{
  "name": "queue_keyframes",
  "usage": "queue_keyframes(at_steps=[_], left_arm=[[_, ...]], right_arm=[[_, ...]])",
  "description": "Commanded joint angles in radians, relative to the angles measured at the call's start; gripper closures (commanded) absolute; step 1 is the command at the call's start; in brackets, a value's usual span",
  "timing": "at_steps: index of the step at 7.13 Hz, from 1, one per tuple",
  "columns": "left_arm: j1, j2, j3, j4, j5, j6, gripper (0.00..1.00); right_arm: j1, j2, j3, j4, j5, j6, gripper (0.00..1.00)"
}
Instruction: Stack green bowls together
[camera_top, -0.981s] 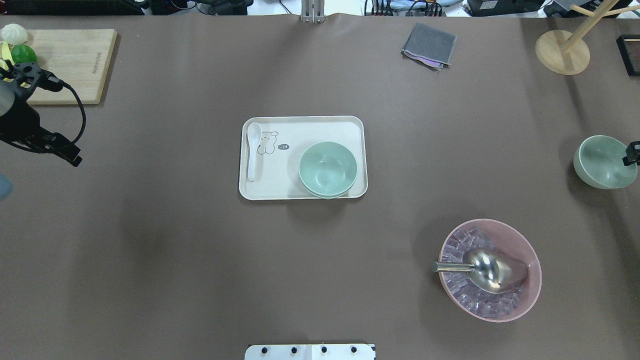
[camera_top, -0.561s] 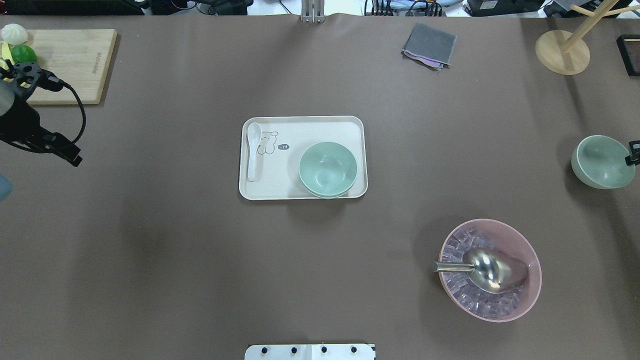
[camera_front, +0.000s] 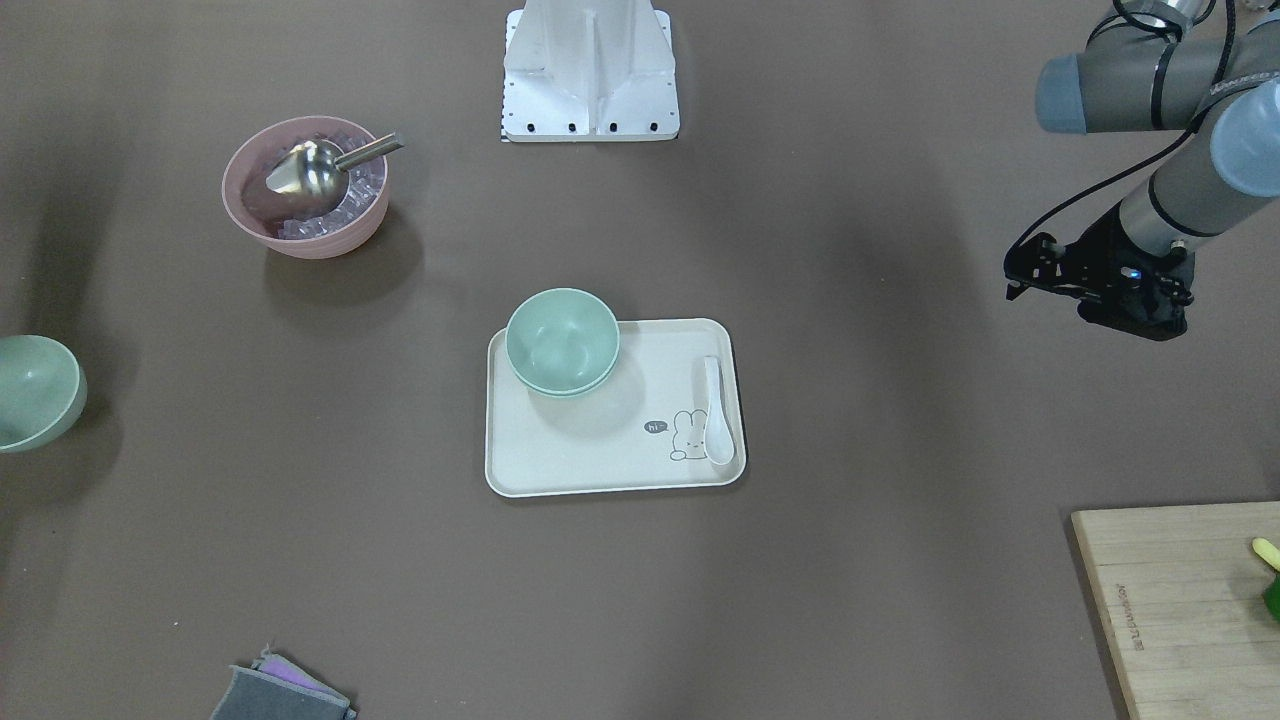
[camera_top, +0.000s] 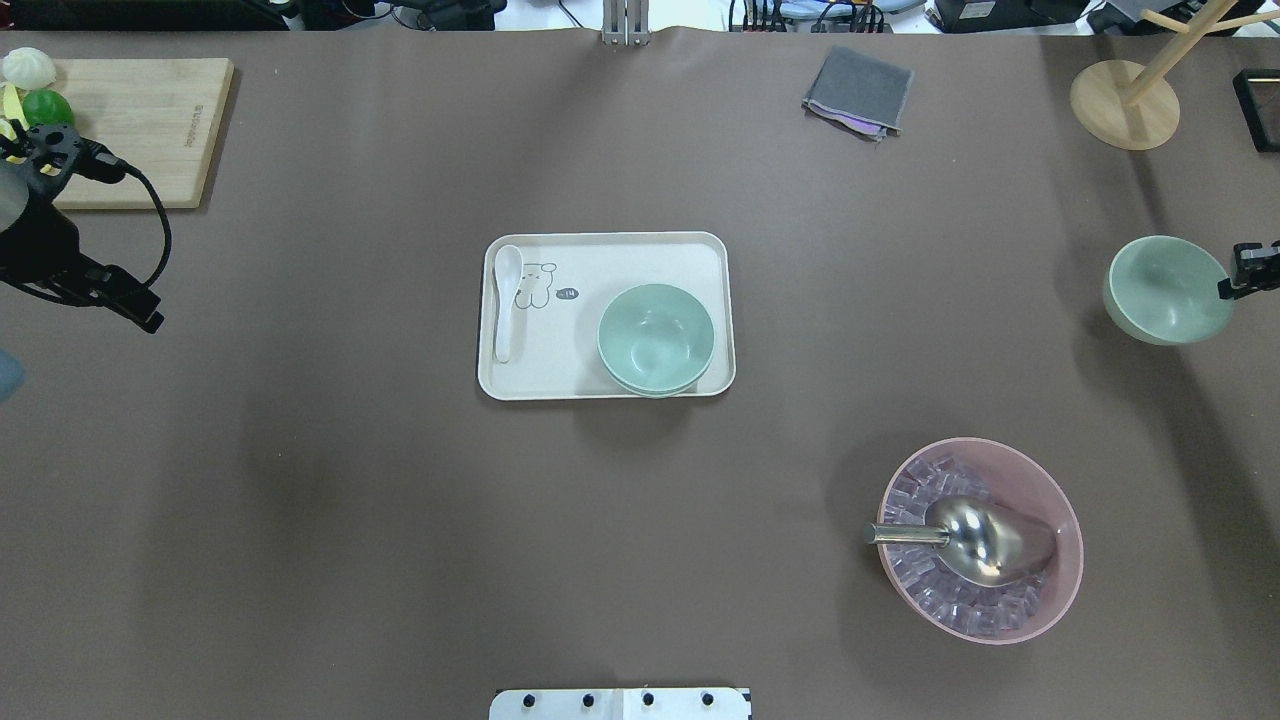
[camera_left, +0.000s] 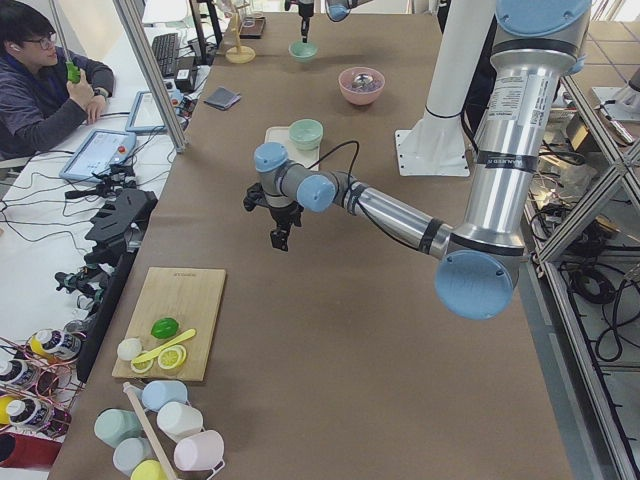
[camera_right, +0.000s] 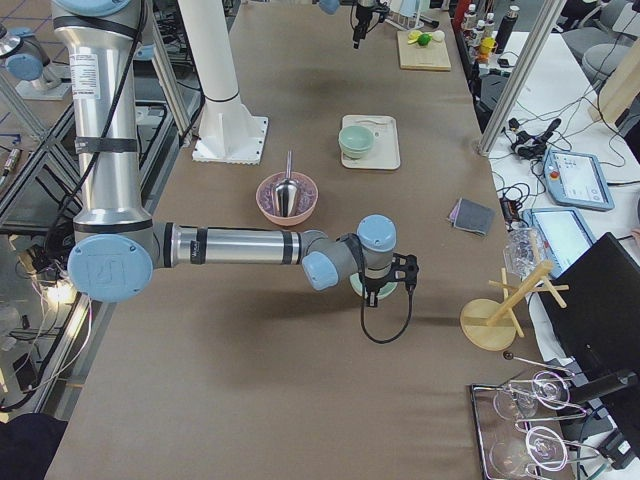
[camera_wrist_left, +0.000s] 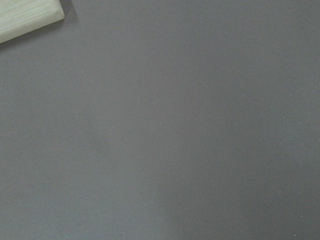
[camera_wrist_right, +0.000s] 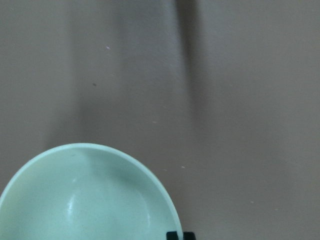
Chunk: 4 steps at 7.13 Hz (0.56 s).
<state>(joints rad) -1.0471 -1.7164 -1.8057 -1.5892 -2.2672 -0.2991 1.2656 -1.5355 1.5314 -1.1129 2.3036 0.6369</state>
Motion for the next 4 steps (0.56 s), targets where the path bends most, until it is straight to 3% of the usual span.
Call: queue_keyframes(at_steps=[1,3,4], left_arm=[[-0.001,0.001,0.005,0.0,0.0,0.0,0.02],[-0.001,0.02,0.008,0.0,0.0,0.003,0.02],[-0.014,0.032,0.003,0.0,0.0,0.017,0.02]], right_arm=[[0.003,0.116,0.103,-0.144,0.034,0.175,1.0],[-0.113,0.275,0.2,-0.292,0.027,0.408,1.0],[-0.182,0.354,0.2,-0.3,0.001,0.549,1.0]])
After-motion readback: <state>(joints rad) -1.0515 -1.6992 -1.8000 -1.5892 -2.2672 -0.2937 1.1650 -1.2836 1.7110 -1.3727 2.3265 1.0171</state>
